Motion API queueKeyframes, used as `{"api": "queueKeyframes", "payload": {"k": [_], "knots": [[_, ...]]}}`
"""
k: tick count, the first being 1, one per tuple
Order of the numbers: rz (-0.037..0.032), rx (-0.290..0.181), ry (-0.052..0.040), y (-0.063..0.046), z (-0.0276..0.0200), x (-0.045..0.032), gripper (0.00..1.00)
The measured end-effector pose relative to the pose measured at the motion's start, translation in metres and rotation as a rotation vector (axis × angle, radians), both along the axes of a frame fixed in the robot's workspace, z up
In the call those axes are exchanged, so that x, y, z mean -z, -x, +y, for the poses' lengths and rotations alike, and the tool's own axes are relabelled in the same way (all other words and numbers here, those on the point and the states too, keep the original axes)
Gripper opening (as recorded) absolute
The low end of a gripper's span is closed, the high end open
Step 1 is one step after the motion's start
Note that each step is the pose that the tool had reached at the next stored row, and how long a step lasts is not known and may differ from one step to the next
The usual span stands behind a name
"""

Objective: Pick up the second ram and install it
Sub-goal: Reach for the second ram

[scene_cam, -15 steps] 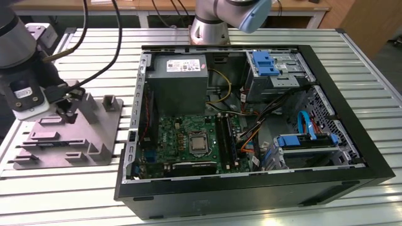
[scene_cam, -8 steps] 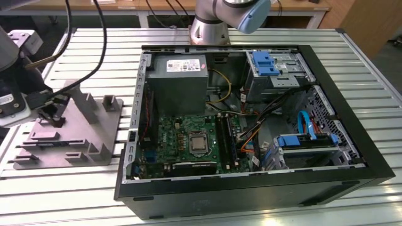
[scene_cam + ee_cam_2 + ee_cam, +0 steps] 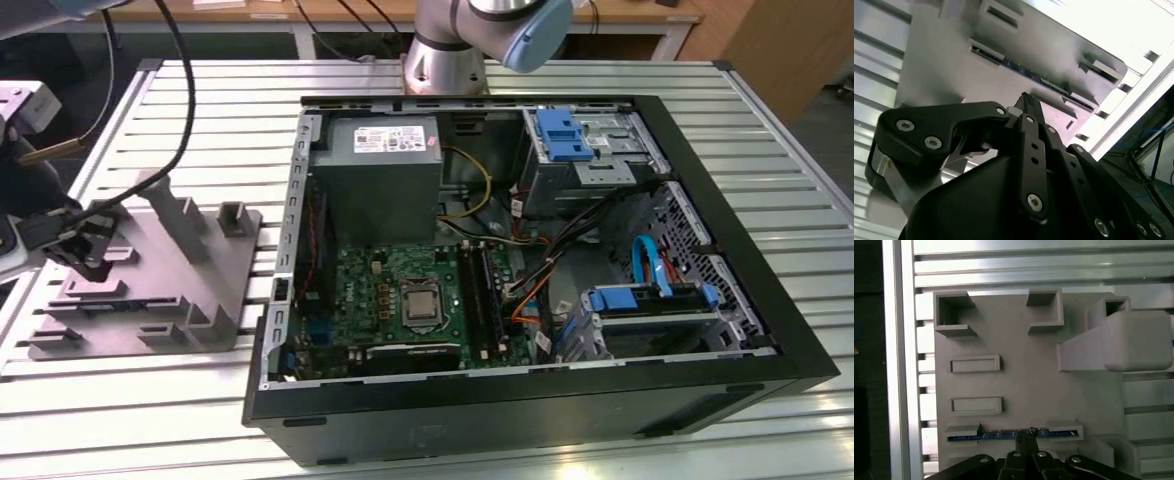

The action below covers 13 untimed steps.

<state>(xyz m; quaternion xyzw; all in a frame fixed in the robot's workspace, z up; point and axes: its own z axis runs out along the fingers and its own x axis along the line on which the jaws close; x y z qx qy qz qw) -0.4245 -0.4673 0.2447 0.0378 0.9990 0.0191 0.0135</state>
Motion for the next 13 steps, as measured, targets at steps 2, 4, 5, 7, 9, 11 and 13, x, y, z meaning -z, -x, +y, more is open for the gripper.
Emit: {"api": "queueKeyframes", "payload": {"k": [2, 4, 5, 7, 9, 11, 13], "knots": [[-0.0002, 0.000, -0.0001, 0.001, -0.0006, 0.0038, 0.10], [-0.0001, 0.000, -0.0001, 0.002, -0.0011, 0.0074, 0.10], [-0.0001, 0.000, -0.0001, 0.002, -0.0014, 0.0092, 0.10], [-0.0002, 0.000, -0.0001, 0.002, -0.0018, 0.0128, 0.10], [0.0000, 0.000, 0.0000, 0.002, -0.0019, 0.0150, 0.10], [0.0001, 0.000, 0.0002, 0.002, -0.0019, 0.0150, 0.10], [-0.0001, 0.000, 0.0002, 0.002, -0.0019, 0.0152, 0.10]]}}
